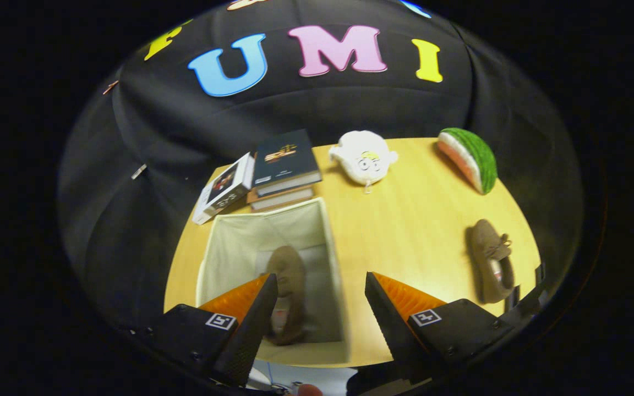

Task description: Open the storage box then place both shoes into the box .Put the left shoe in first, then the right shoe, with the right side of both shoes facing outward in a uniform manner.

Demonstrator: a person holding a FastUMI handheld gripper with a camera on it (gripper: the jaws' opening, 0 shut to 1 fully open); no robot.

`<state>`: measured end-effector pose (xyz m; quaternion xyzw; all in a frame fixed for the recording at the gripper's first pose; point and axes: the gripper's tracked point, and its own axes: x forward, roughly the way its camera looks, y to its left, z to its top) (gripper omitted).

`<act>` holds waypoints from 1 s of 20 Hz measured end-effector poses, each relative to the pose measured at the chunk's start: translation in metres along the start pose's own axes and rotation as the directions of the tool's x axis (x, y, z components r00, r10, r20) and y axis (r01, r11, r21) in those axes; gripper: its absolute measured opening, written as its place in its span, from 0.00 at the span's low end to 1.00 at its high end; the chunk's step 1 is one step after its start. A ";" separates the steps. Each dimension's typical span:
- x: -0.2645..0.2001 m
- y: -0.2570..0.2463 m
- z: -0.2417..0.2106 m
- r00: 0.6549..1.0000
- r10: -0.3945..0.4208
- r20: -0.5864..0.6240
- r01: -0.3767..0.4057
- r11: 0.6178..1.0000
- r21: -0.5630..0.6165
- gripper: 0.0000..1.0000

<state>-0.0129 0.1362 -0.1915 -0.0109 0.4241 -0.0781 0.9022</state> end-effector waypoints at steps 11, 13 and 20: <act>0.014 -0.242 0.000 0.979 -0.205 0.011 0.205 0.978 0.040 0.99; 0.022 -0.275 -0.006 0.977 -0.214 0.000 0.214 0.976 0.036 0.98; 0.046 -0.357 -0.050 0.966 -0.234 -0.110 0.237 0.971 0.018 0.98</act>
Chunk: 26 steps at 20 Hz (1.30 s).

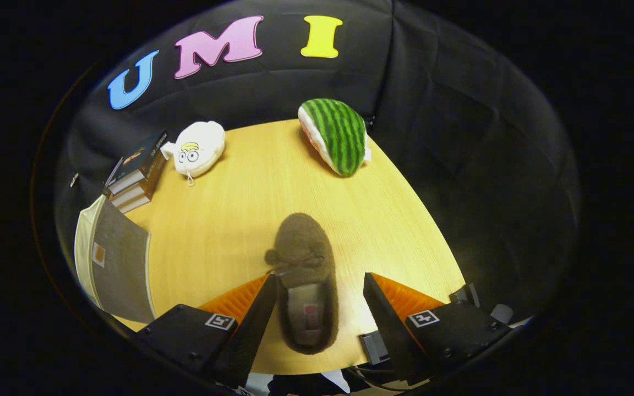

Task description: Open the storage box then place both shoes into the box .Put the left shoe in first, then the right shoe, with the right side of both shoes facing outward in a uniform manner.

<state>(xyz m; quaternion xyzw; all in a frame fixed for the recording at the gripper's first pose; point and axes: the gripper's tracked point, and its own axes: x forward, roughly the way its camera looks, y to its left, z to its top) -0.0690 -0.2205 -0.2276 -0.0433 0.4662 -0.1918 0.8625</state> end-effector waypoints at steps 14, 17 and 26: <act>0.081 -0.014 -0.023 0.996 0.018 -0.084 -0.023 0.998 -0.060 0.73; 0.090 -0.002 -0.020 0.994 0.071 -0.078 -0.075 0.996 -0.051 0.57; 0.067 0.020 -0.008 0.997 0.074 -0.038 -0.076 0.996 -0.047 0.11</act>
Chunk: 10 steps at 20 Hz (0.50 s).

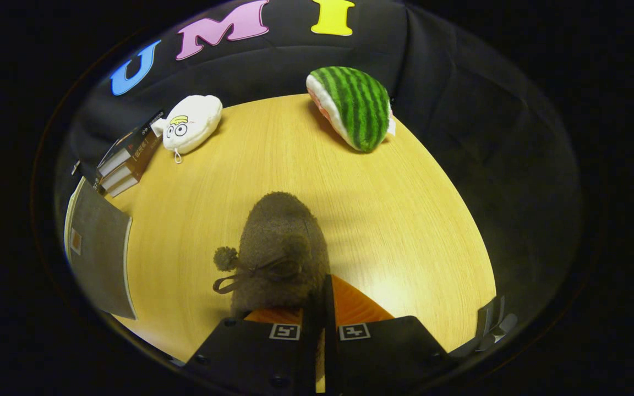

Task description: Open the storage box then place both shoes into the box .Put the left shoe in first, then the right shoe, with the right side of both shoes facing outward in a uniform manner.

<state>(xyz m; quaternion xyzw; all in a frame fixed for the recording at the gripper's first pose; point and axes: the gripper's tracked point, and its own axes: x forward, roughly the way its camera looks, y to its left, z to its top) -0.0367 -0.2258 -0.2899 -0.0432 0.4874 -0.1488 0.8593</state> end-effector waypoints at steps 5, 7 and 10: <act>-0.047 0.048 0.022 0.999 0.008 0.049 -0.009 1.000 0.008 0.11; -0.073 0.079 0.033 0.997 0.020 0.072 -0.021 1.000 0.014 0.11; -0.115 0.128 0.047 0.994 0.031 0.100 -0.031 1.000 0.000 0.11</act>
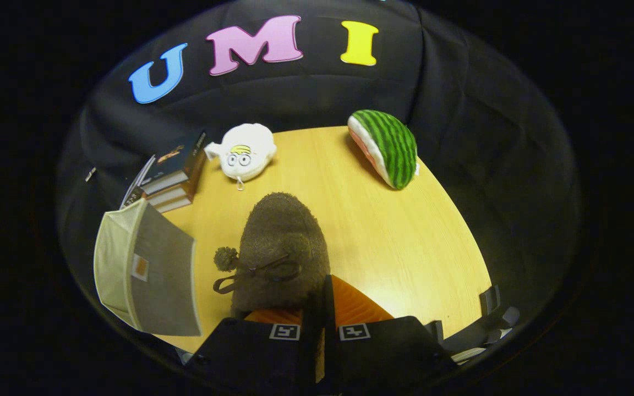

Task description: Open the storage box then place both shoes into the box .Put the left shoe in first, then the right shoe, with the right side of both shoes facing outward in a uniform manner.

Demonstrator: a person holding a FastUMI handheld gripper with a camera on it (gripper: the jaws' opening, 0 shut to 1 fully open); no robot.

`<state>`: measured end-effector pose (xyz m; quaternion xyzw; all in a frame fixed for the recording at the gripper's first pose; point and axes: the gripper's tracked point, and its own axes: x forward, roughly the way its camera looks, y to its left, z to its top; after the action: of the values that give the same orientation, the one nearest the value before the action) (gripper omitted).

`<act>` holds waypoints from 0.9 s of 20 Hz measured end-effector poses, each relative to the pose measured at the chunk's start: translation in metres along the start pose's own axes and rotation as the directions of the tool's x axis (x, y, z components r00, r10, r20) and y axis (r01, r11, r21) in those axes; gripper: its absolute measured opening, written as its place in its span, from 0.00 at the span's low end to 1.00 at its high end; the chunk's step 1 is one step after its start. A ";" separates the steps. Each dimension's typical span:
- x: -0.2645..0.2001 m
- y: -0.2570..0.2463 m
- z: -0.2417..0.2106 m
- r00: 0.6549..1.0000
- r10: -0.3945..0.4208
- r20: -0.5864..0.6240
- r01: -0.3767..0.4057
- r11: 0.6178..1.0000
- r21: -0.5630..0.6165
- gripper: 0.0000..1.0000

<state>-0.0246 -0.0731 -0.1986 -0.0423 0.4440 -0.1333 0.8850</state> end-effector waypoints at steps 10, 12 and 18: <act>-0.075 0.182 0.014 0.998 0.064 0.023 -0.062 0.995 -0.085 0.11; -0.078 0.217 0.009 0.996 0.091 0.010 -0.090 0.991 -0.097 0.11; -0.061 0.276 -0.010 0.993 0.107 -0.043 -0.111 0.988 -0.111 0.11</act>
<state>-0.0128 0.2097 -0.2105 -0.0655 0.4690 -0.0603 0.8787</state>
